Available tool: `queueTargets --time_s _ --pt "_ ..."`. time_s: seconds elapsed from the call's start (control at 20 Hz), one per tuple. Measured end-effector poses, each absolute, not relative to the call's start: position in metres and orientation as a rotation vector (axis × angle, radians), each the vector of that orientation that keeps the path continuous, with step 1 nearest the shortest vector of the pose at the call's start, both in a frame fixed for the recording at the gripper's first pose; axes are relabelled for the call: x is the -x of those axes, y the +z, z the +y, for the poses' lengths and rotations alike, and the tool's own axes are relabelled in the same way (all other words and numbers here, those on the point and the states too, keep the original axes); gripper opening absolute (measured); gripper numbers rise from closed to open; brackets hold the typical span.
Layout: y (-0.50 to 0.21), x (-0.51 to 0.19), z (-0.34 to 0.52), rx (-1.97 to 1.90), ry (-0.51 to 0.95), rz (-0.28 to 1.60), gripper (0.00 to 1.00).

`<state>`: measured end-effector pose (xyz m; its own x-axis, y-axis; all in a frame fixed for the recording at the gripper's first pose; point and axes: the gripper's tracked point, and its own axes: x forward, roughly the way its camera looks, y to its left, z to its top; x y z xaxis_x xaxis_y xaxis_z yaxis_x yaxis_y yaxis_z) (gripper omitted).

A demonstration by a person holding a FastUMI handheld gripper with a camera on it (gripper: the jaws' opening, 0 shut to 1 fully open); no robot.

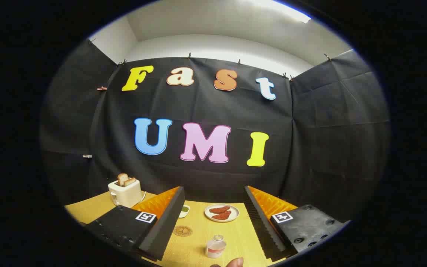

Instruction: Take the bottle from table, then pour the juice into the cup, finally place the bottle on the coaster

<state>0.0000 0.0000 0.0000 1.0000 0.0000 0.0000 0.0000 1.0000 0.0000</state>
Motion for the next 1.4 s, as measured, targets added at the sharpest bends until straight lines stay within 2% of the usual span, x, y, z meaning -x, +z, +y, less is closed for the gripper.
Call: queueTargets --time_s 1.0,1.4 --pt "-0.007 0.013 -0.009 0.024 0.001 -0.026 0.97" --pt "-0.059 0.008 0.004 -0.003 0.073 -0.077 0.97"
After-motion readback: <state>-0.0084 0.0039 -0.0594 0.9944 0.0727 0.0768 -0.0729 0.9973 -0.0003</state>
